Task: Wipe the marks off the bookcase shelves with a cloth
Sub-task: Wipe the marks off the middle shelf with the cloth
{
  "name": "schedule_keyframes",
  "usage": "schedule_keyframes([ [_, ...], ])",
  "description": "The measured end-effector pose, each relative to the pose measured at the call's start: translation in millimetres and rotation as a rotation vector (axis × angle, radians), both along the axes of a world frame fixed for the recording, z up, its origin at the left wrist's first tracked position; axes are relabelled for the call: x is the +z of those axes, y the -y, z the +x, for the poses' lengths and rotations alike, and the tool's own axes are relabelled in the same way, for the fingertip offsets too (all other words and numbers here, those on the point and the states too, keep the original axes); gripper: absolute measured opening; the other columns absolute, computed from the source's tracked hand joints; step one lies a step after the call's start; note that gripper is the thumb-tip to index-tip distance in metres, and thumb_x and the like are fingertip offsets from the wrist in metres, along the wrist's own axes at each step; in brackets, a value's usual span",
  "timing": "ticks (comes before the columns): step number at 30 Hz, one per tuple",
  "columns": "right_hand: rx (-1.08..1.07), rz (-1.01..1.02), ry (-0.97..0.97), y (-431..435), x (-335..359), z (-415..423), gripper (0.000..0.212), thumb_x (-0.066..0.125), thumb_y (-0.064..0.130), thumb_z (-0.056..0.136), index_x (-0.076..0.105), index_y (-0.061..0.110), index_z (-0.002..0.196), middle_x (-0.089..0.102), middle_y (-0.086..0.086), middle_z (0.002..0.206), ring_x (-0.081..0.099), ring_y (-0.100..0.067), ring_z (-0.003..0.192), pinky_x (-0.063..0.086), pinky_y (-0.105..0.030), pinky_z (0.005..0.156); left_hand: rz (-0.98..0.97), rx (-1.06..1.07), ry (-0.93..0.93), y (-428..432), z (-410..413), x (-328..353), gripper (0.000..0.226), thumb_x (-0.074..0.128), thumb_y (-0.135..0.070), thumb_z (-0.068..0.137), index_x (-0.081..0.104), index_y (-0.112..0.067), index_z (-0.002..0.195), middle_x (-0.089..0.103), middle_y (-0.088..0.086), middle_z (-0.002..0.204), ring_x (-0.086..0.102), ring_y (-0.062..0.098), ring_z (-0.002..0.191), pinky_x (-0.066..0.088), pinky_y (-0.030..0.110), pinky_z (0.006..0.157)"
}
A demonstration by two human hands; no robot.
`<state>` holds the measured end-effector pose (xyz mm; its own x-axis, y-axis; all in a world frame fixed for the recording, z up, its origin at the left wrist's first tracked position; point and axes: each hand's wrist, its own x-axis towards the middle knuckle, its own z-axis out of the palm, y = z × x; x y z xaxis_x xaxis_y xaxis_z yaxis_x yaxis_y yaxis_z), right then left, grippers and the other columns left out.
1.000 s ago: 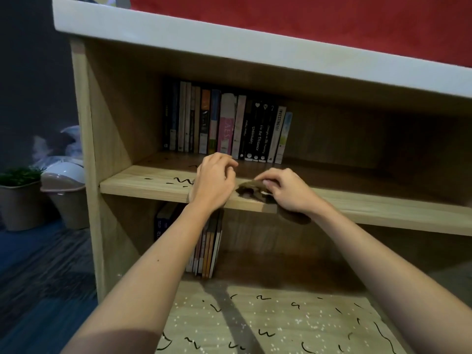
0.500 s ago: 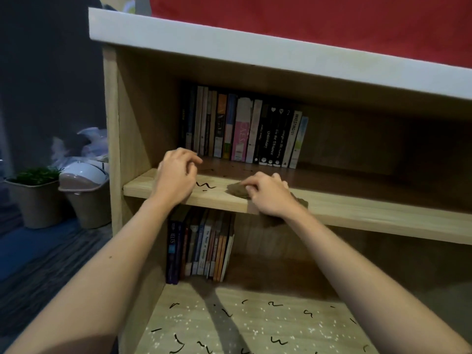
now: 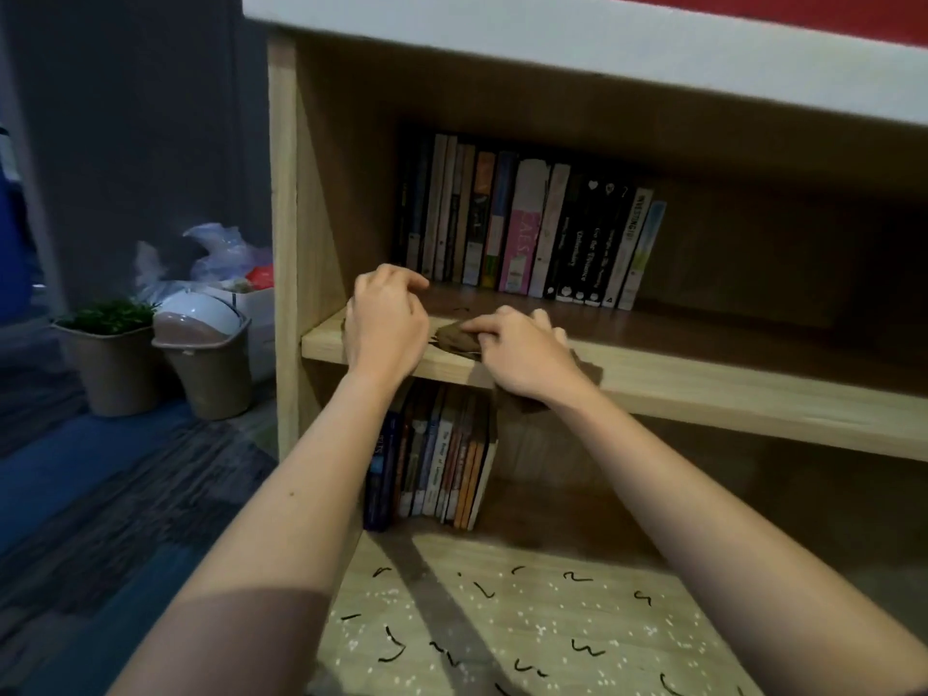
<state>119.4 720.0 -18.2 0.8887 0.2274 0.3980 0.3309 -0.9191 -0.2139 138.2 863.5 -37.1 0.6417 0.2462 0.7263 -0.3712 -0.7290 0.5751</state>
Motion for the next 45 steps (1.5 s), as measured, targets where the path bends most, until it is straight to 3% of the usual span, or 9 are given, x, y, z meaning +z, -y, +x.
schedule_keyframes([
  [5, -0.188, 0.070, -0.072, 8, 8, 15, 0.039, 0.041, 0.018, 0.092, 0.055, 0.031, 0.125, 0.047, -0.003, 0.136, 0.026, -0.031, 0.128, 0.021, -0.045, 0.103, -0.002, 0.016, 0.030, 1, 1, -2, 0.032, 0.038, -0.005, 0.091, 0.062, -0.017, 0.109, 0.055, -0.001, 0.119, 0.039, 0.016, 0.121, 0.036, 0.036, 0.099],
  [10, 0.133, 0.017, -0.004, -10, 0, -1, 0.037, 0.034, 0.017, 0.096, 0.058, 0.033, 0.120, 0.049, 0.003, 0.124, 0.033, -0.025, 0.116, 0.024, -0.043, 0.098, -0.005, -0.029, 0.074, -2, 2, -3, 0.031, 0.039, -0.004, 0.090, 0.062, -0.016, 0.108, 0.056, -0.001, 0.118, 0.038, 0.016, 0.121, 0.036, 0.035, 0.100],
  [15, 0.039, 0.026, -0.096, 10, 12, 9, 0.038, 0.039, 0.012, 0.094, 0.062, 0.034, 0.116, 0.051, 0.000, 0.128, 0.035, -0.028, 0.119, 0.027, -0.044, 0.100, 0.028, -0.189, 0.077, -22, -12, -11, 0.030, 0.039, -0.003, 0.091, 0.063, -0.012, 0.106, 0.056, 0.002, 0.119, 0.040, 0.016, 0.120, 0.031, 0.029, 0.102],
  [23, 0.111, 0.051, -0.032, 24, 2, -6, 0.040, 0.036, 0.009, 0.095, 0.064, 0.033, 0.112, 0.050, 0.005, 0.111, 0.036, -0.021, 0.106, 0.025, -0.037, 0.088, 0.160, -0.192, 0.189, -48, -28, -56, 0.033, 0.042, -0.035, 0.091, 0.066, -0.016, 0.102, 0.063, -0.004, 0.102, 0.049, 0.004, 0.101, 0.027, 0.023, 0.096],
  [27, -0.047, 0.012, -0.065, 24, 11, 6, 0.040, 0.039, 0.008, 0.092, 0.061, 0.031, 0.117, 0.048, -0.001, 0.127, 0.032, -0.030, 0.118, 0.025, -0.044, 0.097, 0.112, -0.201, 0.227, -47, -27, -60, 0.032, 0.045, -0.033, 0.091, 0.068, -0.014, 0.102, 0.063, -0.003, 0.100, 0.050, 0.005, 0.101, 0.026, 0.022, 0.097],
  [32, 0.097, -0.006, -0.047, 39, 6, -15, 0.041, 0.037, 0.008, 0.094, 0.062, 0.034, 0.114, 0.045, 0.003, 0.108, 0.035, -0.020, 0.105, 0.025, -0.039, 0.088, 0.123, -0.168, 0.210, -47, -30, -58, 0.032, 0.047, -0.032, 0.090, 0.069, -0.013, 0.102, 0.065, 0.000, 0.098, 0.056, 0.015, 0.099, 0.032, 0.027, 0.095],
  [36, -0.172, -0.034, -0.081, 63, 15, -8, 0.038, 0.044, 0.013, 0.091, 0.060, 0.031, 0.120, 0.048, -0.005, 0.125, 0.034, -0.031, 0.116, 0.027, -0.045, 0.096, 0.092, -0.124, 0.188, -38, -38, -55, 0.022, 0.053, -0.020, 0.090, 0.069, -0.013, 0.104, 0.065, 0.001, 0.100, 0.056, 0.018, 0.100, 0.033, 0.031, 0.097],
  [39, -0.039, -0.064, -0.151, 31, 11, -12, 0.041, 0.037, 0.017, 0.093, 0.053, 0.031, 0.128, 0.041, -0.005, 0.132, 0.030, -0.032, 0.120, 0.025, -0.044, 0.100, -0.002, -0.112, 0.114, -17, -50, -47, 0.027, 0.052, -0.011, 0.091, 0.063, -0.016, 0.115, 0.062, -0.001, 0.107, 0.052, 0.012, 0.105, 0.031, 0.037, 0.106],
  [45, 0.140, 0.524, -0.288, 65, 37, -20, 0.037, 0.033, 0.013, 0.096, 0.052, 0.015, 0.128, 0.053, -0.008, 0.130, 0.048, -0.028, 0.122, 0.036, -0.037, 0.104, -0.048, -0.086, 0.000, 15, -62, -27, 0.027, 0.041, -0.021, 0.097, 0.057, -0.022, 0.119, 0.055, -0.004, 0.119, 0.047, 0.012, 0.116, 0.019, 0.034, 0.108],
])
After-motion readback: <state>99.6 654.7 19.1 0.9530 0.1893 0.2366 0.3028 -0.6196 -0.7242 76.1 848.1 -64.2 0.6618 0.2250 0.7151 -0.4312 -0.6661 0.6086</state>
